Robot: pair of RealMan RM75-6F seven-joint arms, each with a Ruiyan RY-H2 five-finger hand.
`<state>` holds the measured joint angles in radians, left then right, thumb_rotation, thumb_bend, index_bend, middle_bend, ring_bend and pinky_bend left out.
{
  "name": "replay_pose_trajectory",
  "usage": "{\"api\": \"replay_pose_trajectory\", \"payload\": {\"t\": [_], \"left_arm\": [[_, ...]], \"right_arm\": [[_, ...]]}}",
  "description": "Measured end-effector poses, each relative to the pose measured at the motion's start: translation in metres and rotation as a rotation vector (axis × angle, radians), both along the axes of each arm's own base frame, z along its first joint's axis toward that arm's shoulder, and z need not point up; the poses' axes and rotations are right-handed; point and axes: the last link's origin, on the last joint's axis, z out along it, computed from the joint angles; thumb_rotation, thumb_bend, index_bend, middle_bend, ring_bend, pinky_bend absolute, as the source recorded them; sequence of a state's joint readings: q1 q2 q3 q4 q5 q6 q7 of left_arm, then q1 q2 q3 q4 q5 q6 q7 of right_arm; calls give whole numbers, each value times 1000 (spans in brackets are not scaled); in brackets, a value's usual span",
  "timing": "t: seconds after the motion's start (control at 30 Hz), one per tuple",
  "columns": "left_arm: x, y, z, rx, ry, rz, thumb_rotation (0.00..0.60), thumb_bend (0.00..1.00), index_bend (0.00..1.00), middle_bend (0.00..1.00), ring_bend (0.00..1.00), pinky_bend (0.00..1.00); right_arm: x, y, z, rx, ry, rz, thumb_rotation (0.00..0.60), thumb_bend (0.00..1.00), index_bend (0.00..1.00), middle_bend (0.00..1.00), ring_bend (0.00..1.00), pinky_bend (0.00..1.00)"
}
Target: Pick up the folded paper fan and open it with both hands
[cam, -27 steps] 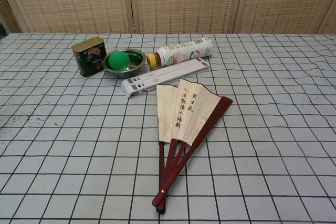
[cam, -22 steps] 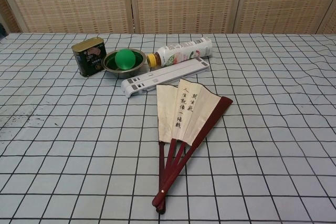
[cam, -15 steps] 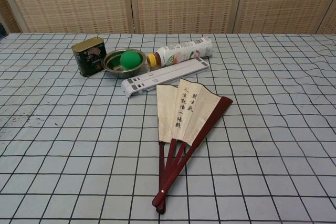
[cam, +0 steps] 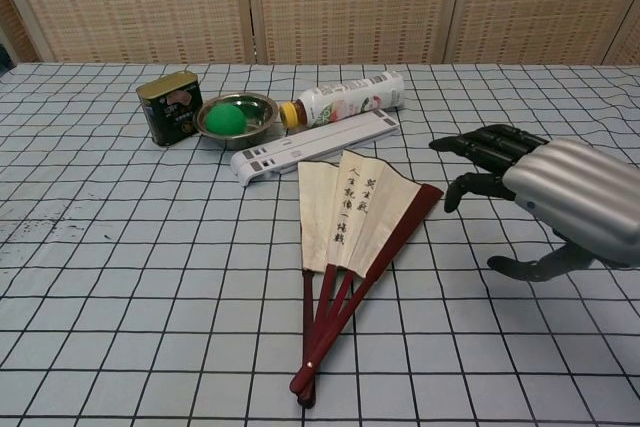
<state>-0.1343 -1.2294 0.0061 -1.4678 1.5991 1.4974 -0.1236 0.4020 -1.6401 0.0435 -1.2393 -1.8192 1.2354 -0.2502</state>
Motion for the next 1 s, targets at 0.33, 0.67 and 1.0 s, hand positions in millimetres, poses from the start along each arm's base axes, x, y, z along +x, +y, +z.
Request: {"api": "replay_pose_trajectory", "payload": {"t": [0.33,0.67,1.0], "left_arm": [[0,-1,0,-3,-2,-4,600,442,0,0,0,17],[-2,0,1,3,-3,0,600,443,0,0,0,17],[-2,1,2,14,1,0,600,445,0,0,0,17]], "right_arm": [[23,-18,-47,18,-2,15,600,201,388,0,0,0],[42,-30,-82,23,25,33,600,202,428,0,0,0],[56,-35,-97,7,-27,41,600,353,648,41,0,0]]}}
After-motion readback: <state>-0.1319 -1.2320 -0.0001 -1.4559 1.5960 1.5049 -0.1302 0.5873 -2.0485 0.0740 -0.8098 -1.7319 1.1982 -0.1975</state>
